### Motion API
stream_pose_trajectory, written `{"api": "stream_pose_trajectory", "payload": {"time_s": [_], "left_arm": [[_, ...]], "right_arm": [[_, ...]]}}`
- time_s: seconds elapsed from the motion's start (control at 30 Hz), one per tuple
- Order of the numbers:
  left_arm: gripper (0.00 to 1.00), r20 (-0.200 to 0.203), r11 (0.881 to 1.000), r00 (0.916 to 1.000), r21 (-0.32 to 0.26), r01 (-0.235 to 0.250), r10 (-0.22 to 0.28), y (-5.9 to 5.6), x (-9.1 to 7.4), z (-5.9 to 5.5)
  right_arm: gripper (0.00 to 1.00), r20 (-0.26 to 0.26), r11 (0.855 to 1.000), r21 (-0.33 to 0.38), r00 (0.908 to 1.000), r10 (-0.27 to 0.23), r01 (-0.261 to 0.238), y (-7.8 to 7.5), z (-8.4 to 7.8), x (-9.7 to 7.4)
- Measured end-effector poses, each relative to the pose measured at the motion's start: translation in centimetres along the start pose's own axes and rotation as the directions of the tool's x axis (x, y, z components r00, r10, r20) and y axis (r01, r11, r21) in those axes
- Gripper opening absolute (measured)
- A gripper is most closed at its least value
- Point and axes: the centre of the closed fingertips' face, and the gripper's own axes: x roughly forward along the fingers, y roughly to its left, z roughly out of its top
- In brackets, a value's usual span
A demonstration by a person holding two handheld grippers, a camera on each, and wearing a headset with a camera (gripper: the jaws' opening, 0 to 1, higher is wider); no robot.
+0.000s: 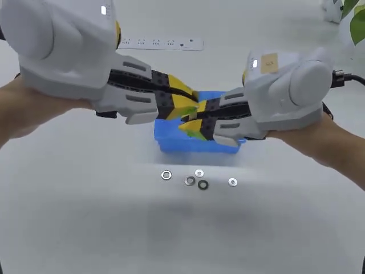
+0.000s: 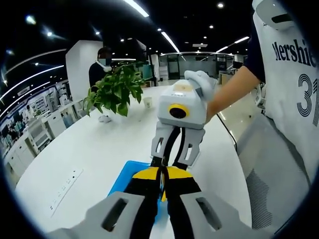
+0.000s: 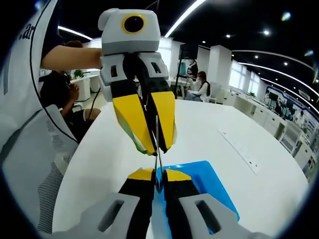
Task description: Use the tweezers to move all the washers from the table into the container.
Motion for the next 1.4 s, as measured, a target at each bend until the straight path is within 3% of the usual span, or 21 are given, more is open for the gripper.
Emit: {"api": "stream_pose_trajectory", "payload": {"time_s": [0.2, 0.37, 0.57, 0.83, 0.93, 1.23, 1.4], "left_arm": [[0.06, -0.014, 0.999, 0.9998, 0.045, -0.012, 0.013, -1.0, -1.1, 0.2], [0.06, -0.027, 0.999, 0.9996, 0.032, -0.009, 0.010, -2.2, -1.9, -0.7], [0.05, -0.039, 1.000, 0.9992, 0.017, 0.010, -0.009, -5.0, -2.5, -0.2], [0.06, -0.052, 1.000, 0.9986, 0.007, 0.001, 0.000, -7.0, -3.7, -0.6], [0.06, -0.051, 1.000, 0.9987, 0.008, -0.006, 0.006, -7.3, -4.0, -0.5], [0.06, -0.063, 1.000, 0.9980, 0.017, 0.001, 0.000, -7.6, -4.9, -1.2], [0.06, -0.062, 1.000, 0.9980, 0.003, 0.011, -0.011, -7.6, -5.1, -1.6]], "right_arm": [[0.09, 0.001, 1.000, -0.008, 0.9995, 0.030, -0.030, 1.3, 0.6, -0.1], [0.10, -0.029, 0.996, -0.039, 0.9969, 0.073, -0.074, 3.2, 0.5, 0.3], [0.11, -0.041, 0.990, -0.051, 0.9904, 0.132, -0.134, 5.9, 0.8, 0.5], [0.12, -0.090, 0.979, -0.082, 0.9794, 0.181, -0.188, 8.0, 0.2, 0.8], [0.13, -0.132, 0.973, -0.103, 0.9720, 0.194, -0.209, 8.5, -0.6, 1.0], [0.13, -0.092, 0.973, -0.063, 0.9723, 0.215, -0.221, 8.6, 0.2, 1.1], [0.12, -0.096, 0.971, -0.071, 0.9705, 0.221, -0.228, 8.5, 0.1, 1.2]]}}
